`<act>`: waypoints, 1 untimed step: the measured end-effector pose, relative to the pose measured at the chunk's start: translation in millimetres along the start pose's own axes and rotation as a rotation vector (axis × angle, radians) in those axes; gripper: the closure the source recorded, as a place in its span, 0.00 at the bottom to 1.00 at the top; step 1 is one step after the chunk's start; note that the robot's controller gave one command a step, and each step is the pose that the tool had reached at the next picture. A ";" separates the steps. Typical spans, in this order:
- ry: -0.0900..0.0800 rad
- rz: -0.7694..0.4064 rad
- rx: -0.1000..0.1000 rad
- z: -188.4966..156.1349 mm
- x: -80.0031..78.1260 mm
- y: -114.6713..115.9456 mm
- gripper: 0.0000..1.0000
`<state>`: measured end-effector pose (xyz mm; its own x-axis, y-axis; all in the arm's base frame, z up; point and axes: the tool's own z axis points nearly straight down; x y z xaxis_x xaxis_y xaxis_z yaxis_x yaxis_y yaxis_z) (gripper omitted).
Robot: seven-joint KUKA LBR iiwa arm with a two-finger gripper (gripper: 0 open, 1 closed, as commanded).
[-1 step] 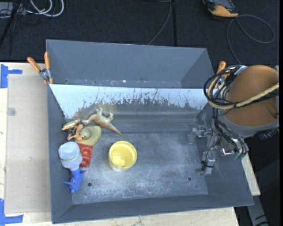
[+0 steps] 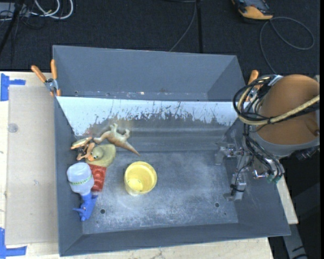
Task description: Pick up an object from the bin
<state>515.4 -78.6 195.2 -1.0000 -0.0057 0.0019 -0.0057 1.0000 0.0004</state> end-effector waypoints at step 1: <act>-0.006 -0.060 0.002 16.8 -5.7 6.6 0.00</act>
Offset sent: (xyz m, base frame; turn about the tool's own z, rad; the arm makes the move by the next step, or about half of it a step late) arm -0.0039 0.0581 -0.1252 0.0542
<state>521.0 -71.9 178.5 -0.9978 -0.0662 -0.0040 -0.0661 0.9978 -0.0015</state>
